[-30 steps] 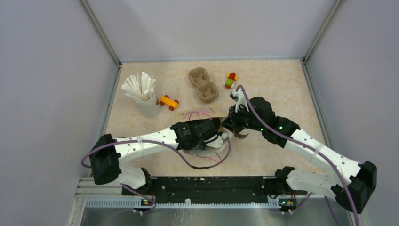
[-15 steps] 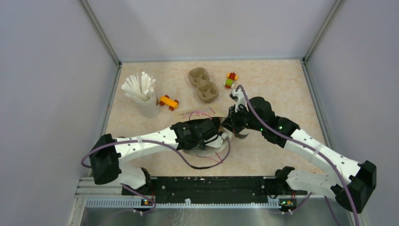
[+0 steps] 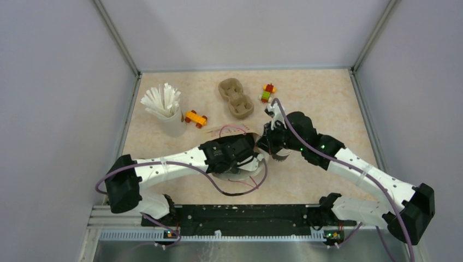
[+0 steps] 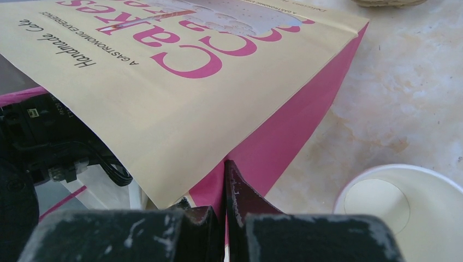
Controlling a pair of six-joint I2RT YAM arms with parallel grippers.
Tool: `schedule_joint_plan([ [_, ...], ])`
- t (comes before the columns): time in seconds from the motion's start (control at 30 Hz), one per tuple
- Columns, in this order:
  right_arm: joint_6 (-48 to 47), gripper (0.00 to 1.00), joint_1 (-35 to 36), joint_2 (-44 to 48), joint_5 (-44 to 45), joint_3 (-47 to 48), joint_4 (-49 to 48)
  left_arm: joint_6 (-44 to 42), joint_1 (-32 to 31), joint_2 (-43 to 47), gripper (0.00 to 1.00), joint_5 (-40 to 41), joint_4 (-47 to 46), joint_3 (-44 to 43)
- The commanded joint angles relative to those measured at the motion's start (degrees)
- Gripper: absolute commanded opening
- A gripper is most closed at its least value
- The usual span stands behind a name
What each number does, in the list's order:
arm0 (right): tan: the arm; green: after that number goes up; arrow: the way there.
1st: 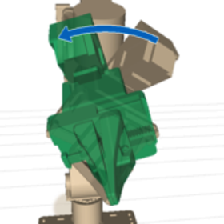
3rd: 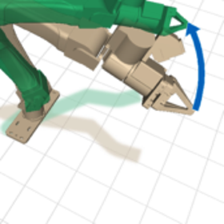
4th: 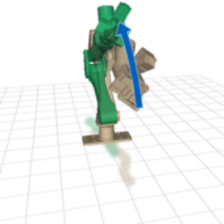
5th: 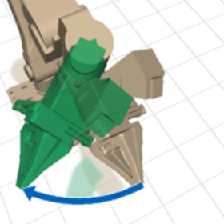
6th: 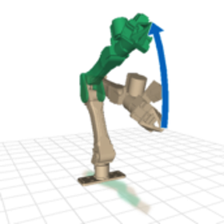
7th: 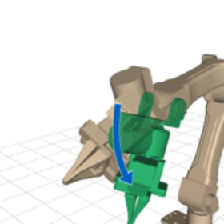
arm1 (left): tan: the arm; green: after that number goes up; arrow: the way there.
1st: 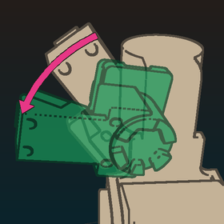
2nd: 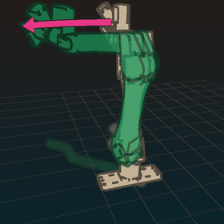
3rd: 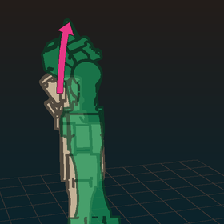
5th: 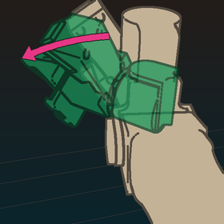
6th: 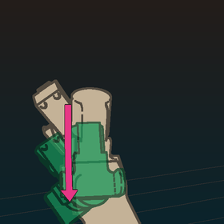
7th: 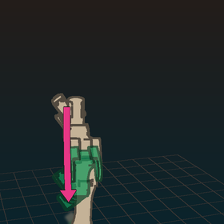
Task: Pack the takeout coffee
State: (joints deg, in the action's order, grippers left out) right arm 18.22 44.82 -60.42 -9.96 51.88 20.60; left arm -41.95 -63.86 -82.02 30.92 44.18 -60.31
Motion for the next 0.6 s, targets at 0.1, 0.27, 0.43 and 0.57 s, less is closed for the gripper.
schedule_joint_plan([
  [0.1, 1.1, 0.0, -0.3, -1.2, -1.0, 3.5, -1.7, -0.6, -0.1, 0.6, 0.5, -0.5, 0.2, -2.0],
  [0.27, 1.4, 0.0, -0.3, -1.5, -0.8, 3.7, -2.0, -0.9, -0.1, 1.2, 0.55, -0.7, 0.4, -1.7],
  [0.43, 1.7, 0.0, -0.3, -1.6, -0.7, 3.7, -1.9, -0.8, -0.1, 1.4, 0.58, -1.0, 0.3, -1.7],
  [0.57, 1.7, 0.0, -0.4, -1.7, -0.5, 3.7, -1.9, -1.1, -0.1, 1.5, 0.65, -0.7, 0.3, -1.9],
])
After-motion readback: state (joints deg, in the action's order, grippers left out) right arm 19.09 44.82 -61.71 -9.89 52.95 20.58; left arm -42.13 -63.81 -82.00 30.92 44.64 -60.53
